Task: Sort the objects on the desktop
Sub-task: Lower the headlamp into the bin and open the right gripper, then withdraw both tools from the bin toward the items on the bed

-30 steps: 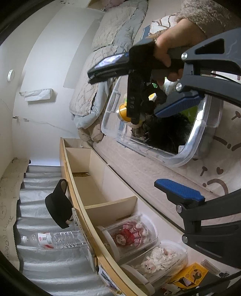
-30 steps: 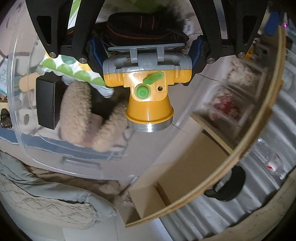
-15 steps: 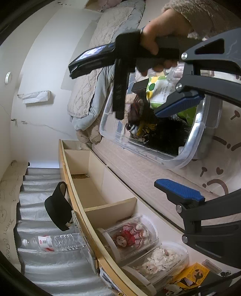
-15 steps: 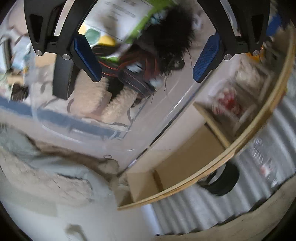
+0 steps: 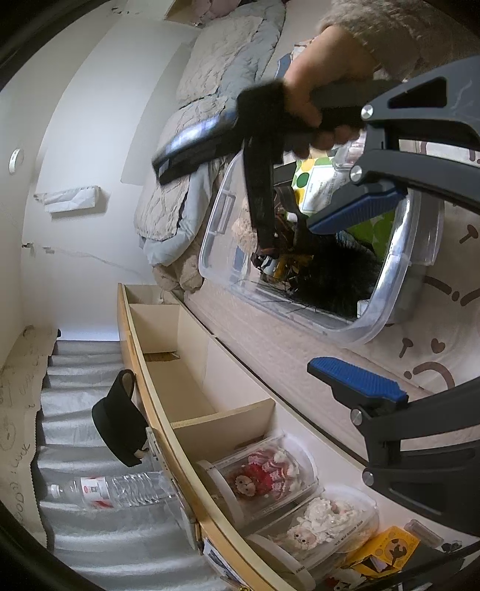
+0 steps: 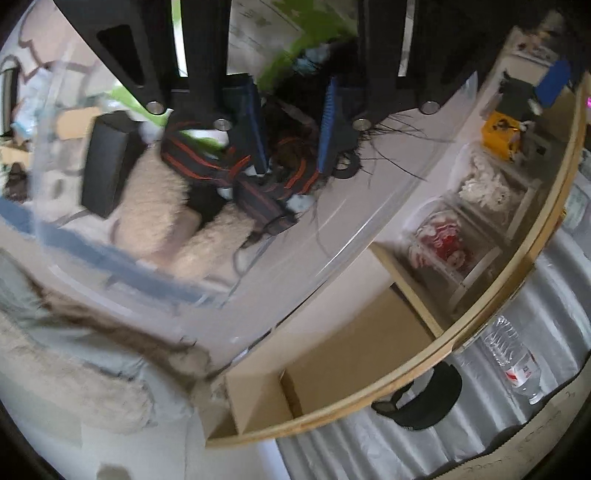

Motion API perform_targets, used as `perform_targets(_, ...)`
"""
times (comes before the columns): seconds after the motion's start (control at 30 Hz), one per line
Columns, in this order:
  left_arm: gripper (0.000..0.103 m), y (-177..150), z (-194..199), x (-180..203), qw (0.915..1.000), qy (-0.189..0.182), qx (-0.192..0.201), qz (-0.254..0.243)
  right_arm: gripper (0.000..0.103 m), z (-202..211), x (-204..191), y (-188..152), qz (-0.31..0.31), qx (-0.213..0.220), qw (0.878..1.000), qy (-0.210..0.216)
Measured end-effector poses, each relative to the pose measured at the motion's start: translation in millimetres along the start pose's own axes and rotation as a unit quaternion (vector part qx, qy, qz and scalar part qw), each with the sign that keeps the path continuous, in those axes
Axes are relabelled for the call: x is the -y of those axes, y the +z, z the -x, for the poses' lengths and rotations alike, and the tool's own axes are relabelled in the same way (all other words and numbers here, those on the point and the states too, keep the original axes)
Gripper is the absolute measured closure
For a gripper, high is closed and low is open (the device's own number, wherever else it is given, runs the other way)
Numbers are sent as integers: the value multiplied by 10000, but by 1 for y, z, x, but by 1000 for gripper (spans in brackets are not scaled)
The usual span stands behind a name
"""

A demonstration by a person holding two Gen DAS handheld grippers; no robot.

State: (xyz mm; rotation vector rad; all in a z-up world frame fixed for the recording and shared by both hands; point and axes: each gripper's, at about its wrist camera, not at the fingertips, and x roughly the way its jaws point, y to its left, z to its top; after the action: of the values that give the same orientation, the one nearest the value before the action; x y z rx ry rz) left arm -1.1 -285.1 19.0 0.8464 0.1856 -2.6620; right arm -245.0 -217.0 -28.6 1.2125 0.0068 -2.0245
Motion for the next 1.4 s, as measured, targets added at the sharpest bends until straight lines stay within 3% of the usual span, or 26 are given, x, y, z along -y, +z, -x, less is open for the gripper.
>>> perform_targets(0.2, 34, -1, -4, 0, 10000, 17, -45, -62, 83, -41, 18, 9, -641, -576, 9959, 279)
perform_targets(0.43, 34, -2, -7, -7, 9999, 30, -115, 25, 88, -46, 25, 9, -808, -579, 9942, 408)
perform_targets(0.63, 34, -2, -5, -5, 10000, 29, -68, -21, 88, -22, 22, 3, -754, -226, 9961, 397)
perform_targets(1.17, 31, -2, -5, 10, 9999, 78, -45, -122, 85, 65, 25, -32, 188, 747, 9963, 388)
perform_targets(1.23, 22, -2, -4, 12, 9999, 112, -17, -122, 82, 74, 26, -35, 266, 851, 9955, 311)
perform_targets(1.27, 22, -2, -3, 13, 9998, 128, 8, -128, 72, 80, 27, -38, 312, 925, 9949, 246)
perform_targets(1.33, 21, -1, -2, 15, 9998, 132, 37, -146, 30, 91, 30, -44, 370, 1061, 9936, 106)
perform_targets(1.4, 17, -1, -1, 18, 9998, 132, 54, -165, 27, 100, 32, -49, 469, 1209, 9916, -27)
